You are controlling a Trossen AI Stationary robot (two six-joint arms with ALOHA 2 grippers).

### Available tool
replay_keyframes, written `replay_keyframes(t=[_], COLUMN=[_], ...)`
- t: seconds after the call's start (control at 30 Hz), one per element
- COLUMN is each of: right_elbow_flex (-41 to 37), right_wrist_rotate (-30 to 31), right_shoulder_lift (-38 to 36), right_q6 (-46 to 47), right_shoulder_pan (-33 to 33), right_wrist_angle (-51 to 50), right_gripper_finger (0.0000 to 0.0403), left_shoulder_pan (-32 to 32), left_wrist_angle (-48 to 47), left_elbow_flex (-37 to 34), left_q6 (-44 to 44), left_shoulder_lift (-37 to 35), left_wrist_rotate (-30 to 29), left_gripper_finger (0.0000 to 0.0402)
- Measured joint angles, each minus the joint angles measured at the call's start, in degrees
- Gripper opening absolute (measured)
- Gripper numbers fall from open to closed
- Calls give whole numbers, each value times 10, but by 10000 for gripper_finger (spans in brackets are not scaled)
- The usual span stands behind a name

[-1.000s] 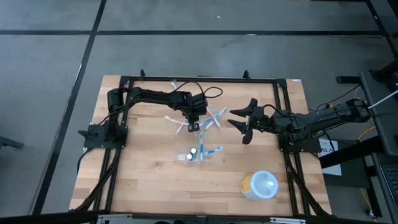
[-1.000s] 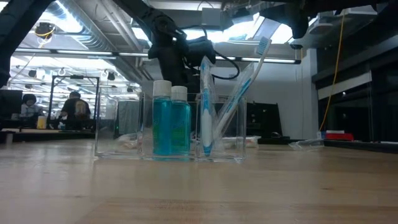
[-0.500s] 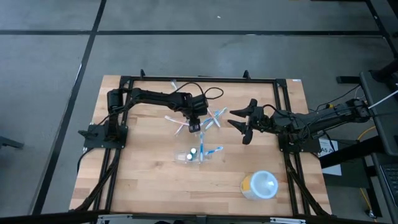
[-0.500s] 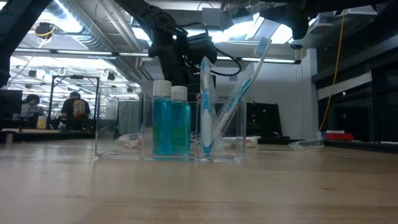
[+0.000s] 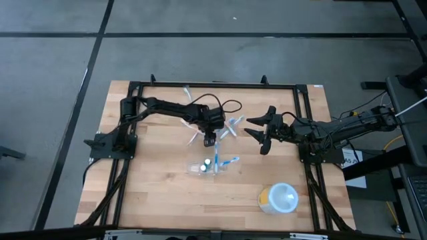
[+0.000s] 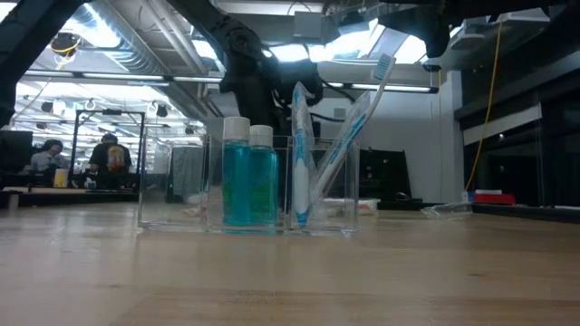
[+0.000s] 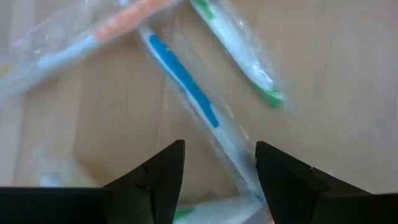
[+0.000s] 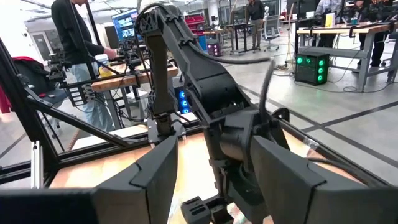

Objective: Pick & Place toothbrushing station
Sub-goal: Put the blue toothbrush into the transparent organizer

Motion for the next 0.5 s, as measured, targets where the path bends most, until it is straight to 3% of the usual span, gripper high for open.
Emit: replay_keyframes(t=[0.2,0.3,0.43,0.5], right_elbow_flex=[0,0,0,0], right_wrist_rotate=[0,-4,-4,-4], right_shoulder_lift=[0,0,0,0], right_q6=[-2,-2,-2,-2], right_shoulder_pan=[0,0,0,0], right_wrist_angle=[1,0,0,1], right_gripper_finger=[206,206,206,206], left_shoulder_pan=[1,4,10,12], left_wrist_angle=[-2,-3,-11,-12], left_elbow_flex=[2,1,9,16], left_q6=[-22,-32,-36,-36], left_shoulder_lift=[13,12,10,10], left_wrist_rotate=[-35,-46,-72,-76], left_gripper_finger=[175,130,35,19])
